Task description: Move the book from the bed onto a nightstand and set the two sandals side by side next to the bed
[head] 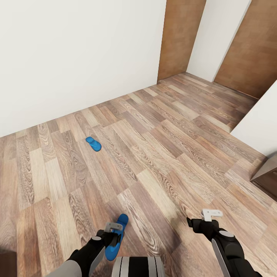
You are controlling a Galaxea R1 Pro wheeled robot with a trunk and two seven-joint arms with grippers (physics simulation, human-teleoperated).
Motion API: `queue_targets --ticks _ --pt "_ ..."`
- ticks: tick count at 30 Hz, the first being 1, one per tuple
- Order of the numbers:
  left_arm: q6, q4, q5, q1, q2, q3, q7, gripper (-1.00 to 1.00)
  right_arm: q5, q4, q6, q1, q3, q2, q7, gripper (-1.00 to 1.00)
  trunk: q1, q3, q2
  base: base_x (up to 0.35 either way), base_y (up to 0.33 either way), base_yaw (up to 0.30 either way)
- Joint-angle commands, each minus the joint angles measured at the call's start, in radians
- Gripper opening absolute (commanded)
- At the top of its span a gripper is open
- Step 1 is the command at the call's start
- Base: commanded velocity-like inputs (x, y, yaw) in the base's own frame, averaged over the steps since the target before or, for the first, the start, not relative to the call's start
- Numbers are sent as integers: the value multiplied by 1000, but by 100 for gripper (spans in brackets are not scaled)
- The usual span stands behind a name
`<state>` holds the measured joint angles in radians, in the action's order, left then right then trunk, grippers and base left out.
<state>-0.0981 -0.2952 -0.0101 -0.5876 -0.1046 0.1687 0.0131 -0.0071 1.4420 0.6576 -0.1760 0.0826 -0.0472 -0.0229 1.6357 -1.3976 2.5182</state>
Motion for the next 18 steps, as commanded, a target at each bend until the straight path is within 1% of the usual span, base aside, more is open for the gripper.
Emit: queue_targets --ticks 1,12,18 --pt "-6 -7 -1 0 0 3 2 100 -1 7 6 0 1 0 -3 100 0 -1 0 0 0 0" --pt "-9 -31 -1 0 0 3 2 100 1 113 10 2 3 -2 -3 100 0 -1 0 0 0 0" --pt "-11 -39 -1 -2 -2 3 3 100 -1 131 11 4 -4 0 -3 100 3 -24 2 0 0 0"
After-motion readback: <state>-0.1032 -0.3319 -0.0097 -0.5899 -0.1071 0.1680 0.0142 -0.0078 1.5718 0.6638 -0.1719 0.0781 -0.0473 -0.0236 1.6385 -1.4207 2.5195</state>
